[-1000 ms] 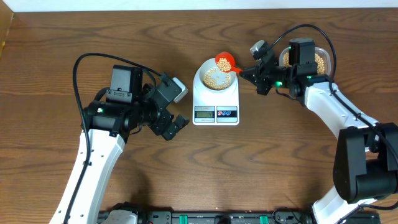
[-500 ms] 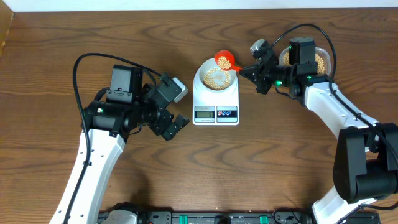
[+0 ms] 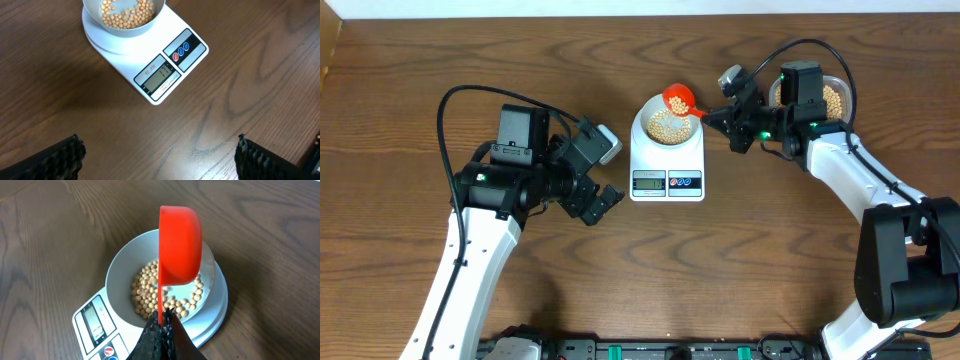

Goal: Scoop item into bowl and weigh 50g on scale

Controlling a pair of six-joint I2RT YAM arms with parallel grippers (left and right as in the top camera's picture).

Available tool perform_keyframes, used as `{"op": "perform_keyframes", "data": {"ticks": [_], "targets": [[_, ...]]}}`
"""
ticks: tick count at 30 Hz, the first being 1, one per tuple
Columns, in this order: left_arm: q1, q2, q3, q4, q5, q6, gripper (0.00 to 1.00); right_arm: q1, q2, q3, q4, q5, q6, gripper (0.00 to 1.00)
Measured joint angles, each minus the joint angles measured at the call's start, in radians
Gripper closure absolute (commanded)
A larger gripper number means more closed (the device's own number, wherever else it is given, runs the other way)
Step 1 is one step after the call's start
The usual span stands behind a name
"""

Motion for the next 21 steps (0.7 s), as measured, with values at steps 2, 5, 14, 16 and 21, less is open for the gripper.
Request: {"op": "perform_keyframes", "data": {"ticks": [2, 5, 14, 16, 21], "targets": [[0.000, 0.000, 0.000, 0.000, 0.000, 0.000, 0.02, 0.000, 0.000, 0.000, -0.002, 0.000, -0.002, 0.99], [0.000, 0.000, 0.000, 0.000, 0.000, 0.000, 0.02, 0.000, 0.000, 0.000, -0.001, 0.000, -0.003, 0.99], [0.000, 0.000, 0.000, 0.000, 0.000, 0.000, 0.02, 0.000, 0.000, 0.000, -0.001, 0.002, -0.004, 0.99], [0.000, 0.000, 0.000, 0.000, 0.000, 0.000, 0.02, 0.000, -0.002, 0.000, 0.006, -0.001, -0.007, 0.99], [0.000, 0.000, 0.000, 0.000, 0.000, 0.000, 0.02, 0.000, -0.027, 0.000, 0.001, -0.009, -0.010, 0.99]]}}
